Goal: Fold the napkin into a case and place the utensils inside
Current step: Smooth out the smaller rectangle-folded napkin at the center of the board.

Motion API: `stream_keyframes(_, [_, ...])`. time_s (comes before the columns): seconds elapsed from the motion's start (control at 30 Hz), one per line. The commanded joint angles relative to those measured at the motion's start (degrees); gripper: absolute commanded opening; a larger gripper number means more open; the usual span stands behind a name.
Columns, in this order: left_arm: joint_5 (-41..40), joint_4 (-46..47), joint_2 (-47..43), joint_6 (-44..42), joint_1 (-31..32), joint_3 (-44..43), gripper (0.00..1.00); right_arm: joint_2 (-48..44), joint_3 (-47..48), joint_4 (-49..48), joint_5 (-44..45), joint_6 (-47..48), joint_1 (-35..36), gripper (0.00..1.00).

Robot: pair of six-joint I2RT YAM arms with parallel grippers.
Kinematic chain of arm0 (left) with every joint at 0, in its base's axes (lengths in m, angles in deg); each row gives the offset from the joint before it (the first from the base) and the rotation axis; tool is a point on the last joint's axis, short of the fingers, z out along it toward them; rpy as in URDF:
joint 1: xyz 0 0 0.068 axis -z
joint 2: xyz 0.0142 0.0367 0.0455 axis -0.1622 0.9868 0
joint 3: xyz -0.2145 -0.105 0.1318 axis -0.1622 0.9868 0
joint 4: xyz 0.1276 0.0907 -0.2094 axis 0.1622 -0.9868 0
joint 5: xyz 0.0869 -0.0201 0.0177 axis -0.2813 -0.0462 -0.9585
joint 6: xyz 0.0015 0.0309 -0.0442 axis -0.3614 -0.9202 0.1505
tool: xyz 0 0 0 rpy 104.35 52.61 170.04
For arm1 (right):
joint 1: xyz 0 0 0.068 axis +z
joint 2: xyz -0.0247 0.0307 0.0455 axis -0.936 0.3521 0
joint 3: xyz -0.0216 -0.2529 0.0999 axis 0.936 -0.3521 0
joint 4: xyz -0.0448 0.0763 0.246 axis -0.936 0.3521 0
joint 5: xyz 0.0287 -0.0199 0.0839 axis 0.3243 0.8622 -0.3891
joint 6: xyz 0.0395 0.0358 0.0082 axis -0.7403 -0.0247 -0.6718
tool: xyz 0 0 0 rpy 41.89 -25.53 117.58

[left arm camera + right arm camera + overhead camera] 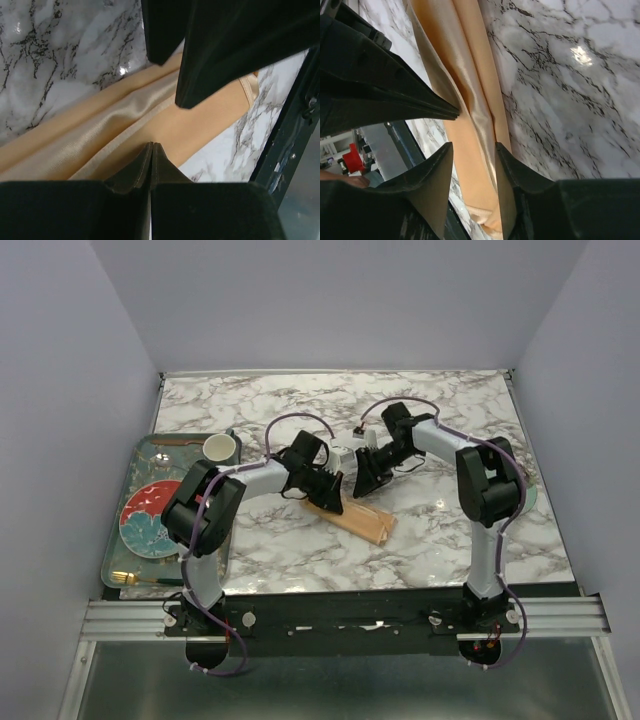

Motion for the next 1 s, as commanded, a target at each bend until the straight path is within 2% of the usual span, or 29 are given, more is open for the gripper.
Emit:
stream_keyframes(0.0, [-1.05,3.44,3.4,4.59,0.14,-3.17,0.08,3.38,1.6,-1.55,-0.31,1.22,1.37,0.45])
stream_keyframes(0.37, [-0.18,4.33,8.15,7.5,-0.29,-6.42,0.05,4.09,-0.68,-1.72,0.12,2.63,2.25,0.35])
stream_keyframes(0.57, [2.02,6.6,5.96,7.94,-1.35,-4.85,0.06,4.52,-0.78,-2.6,3.28,2.19,2.34,0.2])
stream_keyframes(0.63, [2.29,7.22,4.03,7.59,-1.53,-3.97,0.06,5.05,-0.34,-2.6,5.21,1.93,2.34,0.18])
stream_keyframes(0.87, [3.69,8.97,-1.07,9.86,-2.31,-2.21,0.18,4.0,-0.33,-2.43,6.8,2.72,2.25,0.19])
stream_keyframes(0.97, [4.13,8.46,-3.79,10.75,-3.72,-0.71,0.19,2.08,-0.42,-1.73,6.54,3.33,2.25,0.21])
